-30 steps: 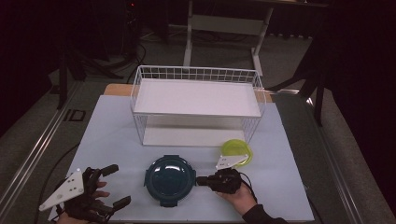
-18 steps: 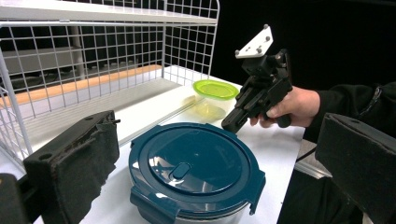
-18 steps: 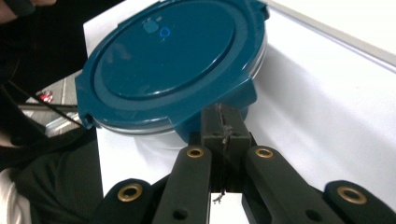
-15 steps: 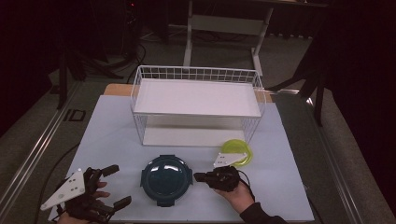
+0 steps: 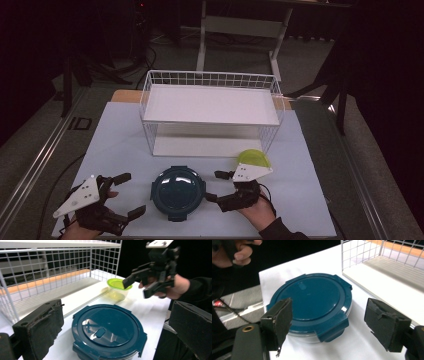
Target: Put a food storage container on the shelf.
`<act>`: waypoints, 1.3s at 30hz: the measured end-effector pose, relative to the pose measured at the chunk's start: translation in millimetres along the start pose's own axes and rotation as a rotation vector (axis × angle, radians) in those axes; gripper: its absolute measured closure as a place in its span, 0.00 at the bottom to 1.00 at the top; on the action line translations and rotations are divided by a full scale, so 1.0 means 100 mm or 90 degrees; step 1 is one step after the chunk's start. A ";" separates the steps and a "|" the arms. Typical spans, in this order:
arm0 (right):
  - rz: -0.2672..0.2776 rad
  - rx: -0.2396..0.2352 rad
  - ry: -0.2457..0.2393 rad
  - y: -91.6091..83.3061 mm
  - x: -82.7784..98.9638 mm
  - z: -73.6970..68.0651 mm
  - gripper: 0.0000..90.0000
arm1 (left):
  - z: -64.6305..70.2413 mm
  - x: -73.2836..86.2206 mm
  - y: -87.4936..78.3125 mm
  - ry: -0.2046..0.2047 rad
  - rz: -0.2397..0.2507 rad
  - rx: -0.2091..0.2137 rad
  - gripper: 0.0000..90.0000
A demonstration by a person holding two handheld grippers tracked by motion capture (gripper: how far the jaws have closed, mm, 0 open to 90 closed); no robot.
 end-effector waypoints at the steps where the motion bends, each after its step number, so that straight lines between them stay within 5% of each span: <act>1: 0.009 0.004 0.006 -0.02 -0.03 0.00 0.23 | -0.02 -0.01 0.01 -0.006 -0.009 -0.002 0.00; 5: 0.027 0.048 -0.032 -0.05 -0.13 -0.01 0.22 | -0.06 -0.01 0.07 -0.032 -0.052 -0.014 0.00; 7: 0.032 0.037 -0.025 -0.03 -0.15 -0.01 0.18 | -0.08 0.03 0.12 -0.053 -0.094 -0.018 0.00; 9: -0.006 0.016 0.005 0.01 -0.11 0.00 0.17 | -0.11 0.09 0.17 -0.090 -0.132 -0.019 0.00; 13: 0.002 0.022 0.005 0.03 -0.13 0.02 0.17 | -0.19 0.25 0.26 -0.173 -0.192 -0.024 0.00; 14: 0.002 0.022 0.005 0.03 -0.13 0.02 0.17 | -0.19 0.25 0.26 -0.173 -0.192 -0.024 0.00; 15: 0.006 0.019 0.008 0.03 -0.14 0.02 0.17 | -0.22 0.37 0.32 -0.225 -0.223 -0.011 0.00; 20: -0.005 0.028 0.013 0.04 -0.14 0.05 0.16 | -0.25 0.52 0.41 -0.283 -0.264 0.003 0.00; 25: -0.014 0.035 0.041 0.08 -0.08 0.08 0.13 | -0.36 0.69 0.52 -0.393 -0.324 0.025 0.00; 31: -0.016 0.023 0.087 0.14 -0.03 0.08 0.12 | -0.42 0.79 0.60 -0.470 -0.349 0.033 0.14; 39: -0.023 0.029 0.130 0.19 0.05 0.11 0.12 | -0.44 0.85 0.64 -0.537 -0.364 0.052 0.40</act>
Point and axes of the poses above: each handheld gripper's, and its own axes: y roughly forward along the jaws, x roughly out of its underside, z roughly to its right, the point moved 9 cm from there along y, roughly forward along the jaws, and after that the axes turned 6 degrees about -x, right-handed, at the moved point
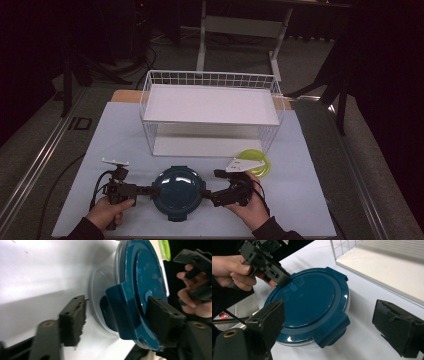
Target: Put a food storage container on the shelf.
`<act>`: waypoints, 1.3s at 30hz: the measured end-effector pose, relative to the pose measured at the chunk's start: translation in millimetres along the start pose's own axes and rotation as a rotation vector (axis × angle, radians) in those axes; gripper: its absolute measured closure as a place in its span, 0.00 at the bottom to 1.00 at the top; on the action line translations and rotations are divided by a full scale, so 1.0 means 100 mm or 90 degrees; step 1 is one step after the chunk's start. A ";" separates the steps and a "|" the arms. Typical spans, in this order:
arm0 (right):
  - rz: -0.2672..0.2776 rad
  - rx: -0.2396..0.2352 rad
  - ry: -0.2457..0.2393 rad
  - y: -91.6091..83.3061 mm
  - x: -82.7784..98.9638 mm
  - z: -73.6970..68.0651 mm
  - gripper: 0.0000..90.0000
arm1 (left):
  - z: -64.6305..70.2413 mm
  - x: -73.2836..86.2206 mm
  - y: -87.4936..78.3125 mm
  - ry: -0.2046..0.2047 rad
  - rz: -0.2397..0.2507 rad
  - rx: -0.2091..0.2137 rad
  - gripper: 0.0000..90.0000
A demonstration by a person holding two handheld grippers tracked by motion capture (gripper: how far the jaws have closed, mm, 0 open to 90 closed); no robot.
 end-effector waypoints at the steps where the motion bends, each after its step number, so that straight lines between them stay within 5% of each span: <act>1: 0.000 -0.001 0.003 0.00 0.00 0.00 0.13 | 0.01 0.00 0.00 -0.003 -0.004 0.011 0.42; 5: -0.002 -0.001 0.010 -0.02 0.02 0.01 0.15 | 0.00 0.01 -0.01 -0.011 -0.015 0.033 0.55; 12: -0.015 -0.006 0.027 0.00 0.06 0.01 0.19 | 0.00 0.01 -0.01 -0.020 -0.028 0.049 0.58; 17: -0.024 -0.024 0.111 0.01 0.16 0.05 0.24 | 0.01 0.02 -0.02 -0.010 -0.025 0.047 0.58; 25: -0.037 -0.075 0.276 0.09 0.27 0.10 0.33 | 0.08 0.06 -0.05 0.045 -0.015 0.040 0.60; 30: -0.047 -0.080 0.323 0.11 0.34 0.12 0.41 | 0.11 0.08 -0.06 0.063 -0.013 0.035 0.60; 39: -0.069 -0.114 0.344 0.18 0.41 0.07 0.52 | 0.13 0.10 -0.07 0.076 -0.007 0.033 0.60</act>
Point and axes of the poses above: each handheld gripper's, and its own axes: y roughly forward along the jaws, x roughly out of its underside, z roughly to its right, the point moved 9 cm from there along y, roughly forward along the jaws, and after that the axes turned 6 degrees about -x, right-handed, at the moved point
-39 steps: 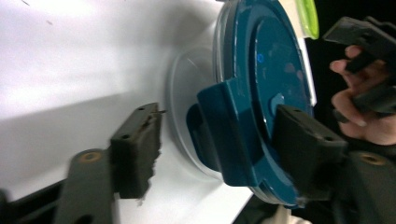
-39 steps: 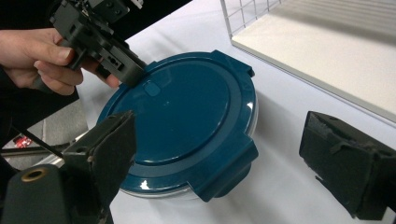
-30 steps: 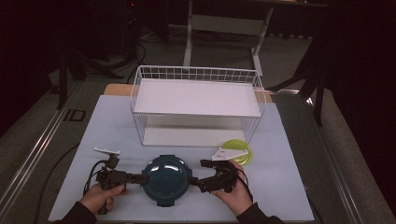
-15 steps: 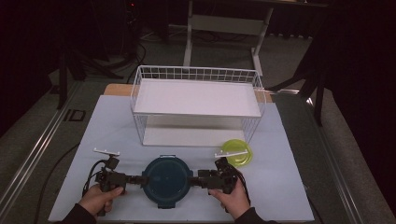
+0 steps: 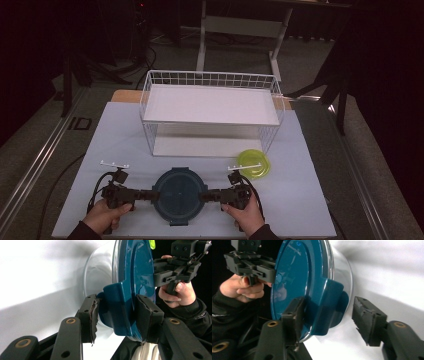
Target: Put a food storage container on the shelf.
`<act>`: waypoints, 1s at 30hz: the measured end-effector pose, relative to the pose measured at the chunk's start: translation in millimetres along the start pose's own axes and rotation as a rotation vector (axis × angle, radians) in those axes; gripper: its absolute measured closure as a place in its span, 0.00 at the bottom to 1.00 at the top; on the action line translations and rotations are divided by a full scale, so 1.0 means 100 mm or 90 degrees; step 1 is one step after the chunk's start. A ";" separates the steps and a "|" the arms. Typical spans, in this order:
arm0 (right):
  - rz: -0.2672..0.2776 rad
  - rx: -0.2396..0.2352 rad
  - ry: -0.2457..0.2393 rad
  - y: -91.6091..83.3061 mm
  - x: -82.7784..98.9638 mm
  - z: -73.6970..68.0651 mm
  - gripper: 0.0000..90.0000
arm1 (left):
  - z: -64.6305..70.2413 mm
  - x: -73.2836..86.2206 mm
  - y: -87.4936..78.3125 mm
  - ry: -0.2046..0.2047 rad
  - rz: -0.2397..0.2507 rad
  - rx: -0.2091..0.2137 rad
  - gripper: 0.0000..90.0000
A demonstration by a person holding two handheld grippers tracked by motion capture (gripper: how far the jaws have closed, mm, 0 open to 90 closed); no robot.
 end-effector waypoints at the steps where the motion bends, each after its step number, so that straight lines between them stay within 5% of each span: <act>1: -0.001 -0.011 0.002 0.00 0.00 -0.01 0.55 | 0.00 0.00 0.00 0.001 0.000 0.001 0.60; 9: 0.003 -0.054 0.056 0.02 0.01 0.00 0.58 | 0.00 0.03 0.00 -0.008 0.008 -0.011 0.60; 15: 0.003 -0.051 0.070 -0.01 0.03 -0.06 0.62 | 0.08 0.08 -0.04 -0.014 0.024 -0.035 0.62; 22: 0.011 -0.030 0.053 -0.04 0.03 -0.11 0.62 | 0.14 0.08 -0.04 -0.019 0.032 -0.038 0.63; 30: 0.034 -0.019 0.024 -0.24 -0.11 -0.21 0.62 | 0.31 -0.12 -0.06 0.002 0.051 -0.027 0.63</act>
Point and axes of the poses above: each handheld gripper's, and its own axes: y roughly forward along the jaws, x roughly out of its underside, z roughly to its right, the point moved 9 cm from there along y, roughly forward along the jaws, and after that the axes turned 6 degrees about -x, right-handed, at the moved point
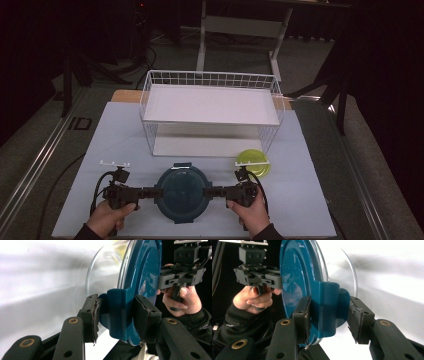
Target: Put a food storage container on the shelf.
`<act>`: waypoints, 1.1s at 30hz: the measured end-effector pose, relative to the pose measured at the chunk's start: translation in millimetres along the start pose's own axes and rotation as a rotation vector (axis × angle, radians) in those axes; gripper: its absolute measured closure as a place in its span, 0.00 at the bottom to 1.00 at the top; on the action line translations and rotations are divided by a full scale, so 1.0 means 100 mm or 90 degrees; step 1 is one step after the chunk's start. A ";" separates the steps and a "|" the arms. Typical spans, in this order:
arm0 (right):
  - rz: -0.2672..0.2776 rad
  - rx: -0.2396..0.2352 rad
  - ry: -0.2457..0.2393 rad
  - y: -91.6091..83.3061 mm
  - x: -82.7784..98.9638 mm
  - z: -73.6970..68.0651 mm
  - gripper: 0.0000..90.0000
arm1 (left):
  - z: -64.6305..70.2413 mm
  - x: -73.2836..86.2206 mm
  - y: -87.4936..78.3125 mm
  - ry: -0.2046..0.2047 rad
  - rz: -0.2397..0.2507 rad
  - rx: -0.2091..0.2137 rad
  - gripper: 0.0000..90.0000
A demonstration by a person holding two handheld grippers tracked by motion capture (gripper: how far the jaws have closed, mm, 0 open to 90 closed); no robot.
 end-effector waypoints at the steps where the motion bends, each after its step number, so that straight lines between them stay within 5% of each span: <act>1: 0.003 0.002 -0.004 -0.02 -0.02 -0.02 0.62 | 0.03 -0.03 0.00 0.003 0.003 0.003 0.63; 24: 0.070 0.016 -0.061 -0.64 -0.57 -0.42 0.62 | 0.66 -0.78 -0.12 0.088 0.039 0.016 0.63; 33: 0.098 0.018 -0.071 -0.86 -0.80 -0.57 0.62 | 0.89 -1.05 -0.16 0.103 0.051 0.024 0.63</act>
Point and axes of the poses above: each handheld gripper's, and its own axes: y roughly forward along the jaws, x roughly out of its underside, z roughly to its right, the point moved 9 cm from there along y, roughly forward along the jaws, and after that the axes turned 6 degrees about -x, right-handed, at the moved point
